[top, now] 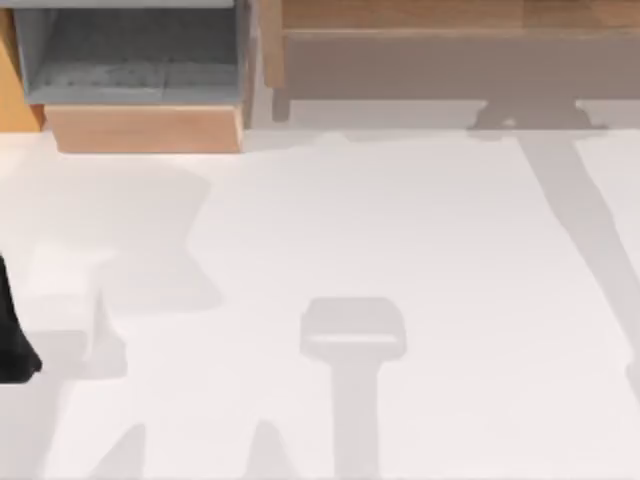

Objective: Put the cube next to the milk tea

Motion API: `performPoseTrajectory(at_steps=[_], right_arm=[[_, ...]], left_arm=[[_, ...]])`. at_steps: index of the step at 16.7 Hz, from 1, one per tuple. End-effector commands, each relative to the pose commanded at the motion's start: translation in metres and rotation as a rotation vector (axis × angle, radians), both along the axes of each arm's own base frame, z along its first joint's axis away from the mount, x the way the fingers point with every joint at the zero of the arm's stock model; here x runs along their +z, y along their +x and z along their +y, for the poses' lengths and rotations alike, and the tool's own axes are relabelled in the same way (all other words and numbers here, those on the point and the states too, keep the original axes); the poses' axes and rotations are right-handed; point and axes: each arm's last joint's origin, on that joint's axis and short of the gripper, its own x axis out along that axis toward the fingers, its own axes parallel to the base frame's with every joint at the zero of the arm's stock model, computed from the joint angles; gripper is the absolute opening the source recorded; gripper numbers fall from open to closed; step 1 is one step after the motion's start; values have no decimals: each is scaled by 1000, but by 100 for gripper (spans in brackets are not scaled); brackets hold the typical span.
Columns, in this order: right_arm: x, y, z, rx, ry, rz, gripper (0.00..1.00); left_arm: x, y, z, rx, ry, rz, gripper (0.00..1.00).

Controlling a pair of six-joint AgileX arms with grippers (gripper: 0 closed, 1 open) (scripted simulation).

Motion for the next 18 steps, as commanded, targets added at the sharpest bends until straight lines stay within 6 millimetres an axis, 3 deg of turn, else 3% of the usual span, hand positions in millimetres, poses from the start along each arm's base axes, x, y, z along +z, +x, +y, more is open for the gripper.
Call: performPoseTrajectory(at_steps=[8, 10, 15, 18], right_arm=[[-60, -75, 19, 50, 22, 418, 0], [-88, -92, 21, 54, -3, 544, 0], [-180, -140, 24, 57, -130, 954, 0], [-214, -164, 23, 47, -197, 1139, 0]], left_arm=[[0, 0, 0, 0, 0, 0, 100], [0, 0, 0, 0, 0, 0, 100], [0, 0, 0, 0, 0, 0, 100], [0, 0, 0, 0, 0, 0, 100]])
